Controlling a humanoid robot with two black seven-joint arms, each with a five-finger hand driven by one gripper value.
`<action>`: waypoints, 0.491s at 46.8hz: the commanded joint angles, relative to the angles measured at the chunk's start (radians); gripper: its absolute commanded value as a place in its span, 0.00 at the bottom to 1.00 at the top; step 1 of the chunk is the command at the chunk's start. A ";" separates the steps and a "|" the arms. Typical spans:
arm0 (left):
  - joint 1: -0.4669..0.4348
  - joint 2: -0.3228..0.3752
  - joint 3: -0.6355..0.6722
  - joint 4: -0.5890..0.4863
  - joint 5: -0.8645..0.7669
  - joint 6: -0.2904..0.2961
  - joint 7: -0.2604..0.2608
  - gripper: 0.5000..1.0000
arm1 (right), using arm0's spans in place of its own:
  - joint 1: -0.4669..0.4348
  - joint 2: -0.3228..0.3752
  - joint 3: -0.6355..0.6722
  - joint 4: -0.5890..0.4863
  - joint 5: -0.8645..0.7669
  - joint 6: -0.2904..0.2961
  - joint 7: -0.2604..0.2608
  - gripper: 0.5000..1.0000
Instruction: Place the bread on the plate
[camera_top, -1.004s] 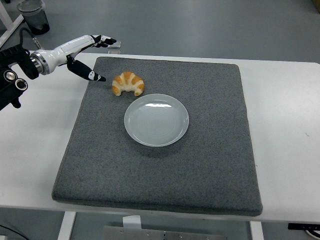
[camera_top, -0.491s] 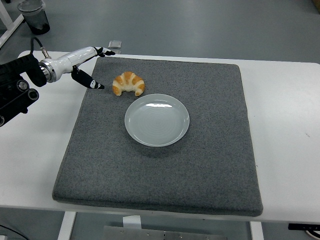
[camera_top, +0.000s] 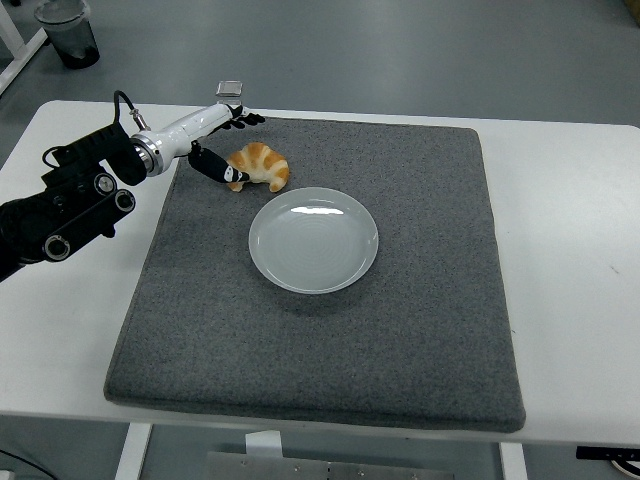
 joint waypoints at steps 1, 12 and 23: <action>-0.006 -0.016 0.001 0.018 0.001 0.001 0.000 0.81 | -0.001 0.000 0.000 0.000 0.000 0.000 0.001 0.86; -0.014 -0.065 0.005 0.067 0.004 0.021 0.000 0.81 | -0.001 0.000 0.000 0.000 0.000 0.000 0.001 0.86; -0.019 -0.088 0.010 0.102 0.005 0.022 -0.002 0.84 | -0.001 0.000 0.000 0.000 0.000 0.000 0.001 0.86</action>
